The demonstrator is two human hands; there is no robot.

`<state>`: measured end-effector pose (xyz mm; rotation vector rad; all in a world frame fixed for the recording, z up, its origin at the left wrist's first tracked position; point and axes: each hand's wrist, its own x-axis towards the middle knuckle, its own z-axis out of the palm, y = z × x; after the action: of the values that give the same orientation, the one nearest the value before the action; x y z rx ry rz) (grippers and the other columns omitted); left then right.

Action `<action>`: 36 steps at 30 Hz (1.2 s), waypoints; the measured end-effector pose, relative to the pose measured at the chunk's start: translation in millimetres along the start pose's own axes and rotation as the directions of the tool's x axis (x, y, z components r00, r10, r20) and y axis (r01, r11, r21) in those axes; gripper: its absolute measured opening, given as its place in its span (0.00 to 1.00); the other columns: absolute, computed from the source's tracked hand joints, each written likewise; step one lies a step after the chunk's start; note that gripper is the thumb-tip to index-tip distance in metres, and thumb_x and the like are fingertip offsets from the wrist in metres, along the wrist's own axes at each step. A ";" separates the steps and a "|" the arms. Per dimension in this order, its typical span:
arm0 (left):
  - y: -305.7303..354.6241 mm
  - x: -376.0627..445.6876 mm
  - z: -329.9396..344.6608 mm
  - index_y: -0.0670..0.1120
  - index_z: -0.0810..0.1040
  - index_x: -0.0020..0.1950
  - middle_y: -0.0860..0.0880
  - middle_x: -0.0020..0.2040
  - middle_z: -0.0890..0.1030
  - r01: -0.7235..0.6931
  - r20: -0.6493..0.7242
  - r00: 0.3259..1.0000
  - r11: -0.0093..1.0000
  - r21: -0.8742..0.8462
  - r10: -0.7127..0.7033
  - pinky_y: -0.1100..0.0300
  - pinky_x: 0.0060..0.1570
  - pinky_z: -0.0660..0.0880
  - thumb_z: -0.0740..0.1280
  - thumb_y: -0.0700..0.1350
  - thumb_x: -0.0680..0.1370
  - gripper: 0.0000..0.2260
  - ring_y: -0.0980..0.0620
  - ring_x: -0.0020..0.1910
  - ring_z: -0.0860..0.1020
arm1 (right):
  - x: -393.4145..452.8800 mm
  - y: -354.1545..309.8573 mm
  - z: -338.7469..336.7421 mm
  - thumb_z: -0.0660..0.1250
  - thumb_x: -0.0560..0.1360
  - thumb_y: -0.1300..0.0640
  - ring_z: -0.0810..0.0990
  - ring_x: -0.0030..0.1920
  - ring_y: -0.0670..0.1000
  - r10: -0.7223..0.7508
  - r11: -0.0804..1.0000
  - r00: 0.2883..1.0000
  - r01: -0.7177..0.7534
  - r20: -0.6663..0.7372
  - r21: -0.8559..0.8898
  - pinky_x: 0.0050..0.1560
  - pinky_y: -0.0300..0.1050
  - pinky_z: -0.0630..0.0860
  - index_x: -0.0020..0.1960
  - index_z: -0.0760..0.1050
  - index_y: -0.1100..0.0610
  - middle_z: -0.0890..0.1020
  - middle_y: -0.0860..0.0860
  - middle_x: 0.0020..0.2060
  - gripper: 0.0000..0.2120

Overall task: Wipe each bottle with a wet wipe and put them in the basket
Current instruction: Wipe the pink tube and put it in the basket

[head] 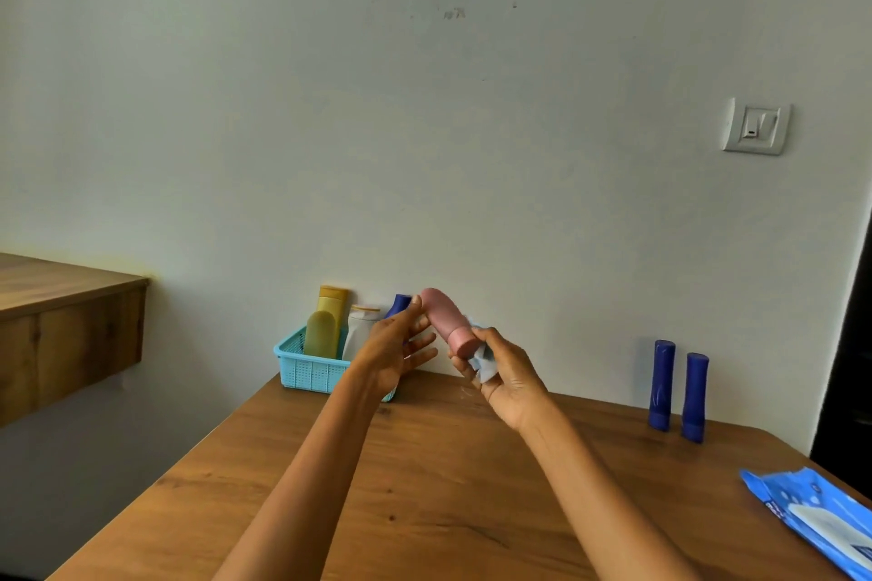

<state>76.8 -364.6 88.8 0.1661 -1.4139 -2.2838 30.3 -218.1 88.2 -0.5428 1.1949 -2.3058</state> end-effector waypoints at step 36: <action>-3.8 5.6 2.2 0.38 0.67 0.68 0.38 0.47 0.77 0.222 -0.085 0.972 0.974 0.047 -0.218 0.52 0.36 0.75 0.69 0.42 0.76 0.23 0.42 0.44 0.78 | 17.2 -1.1 3.3 0.62 0.77 0.59 0.78 0.50 0.48 -0.404 0.255 0.865 0.419 0.297 -0.871 0.46 0.36 0.74 0.56 0.80 0.55 0.82 0.50 0.51 0.11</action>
<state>69.8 -363.8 87.2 0.4469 -1.4844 -2.3835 18.0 -229.6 93.0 -1.4108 2.6109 -1.6802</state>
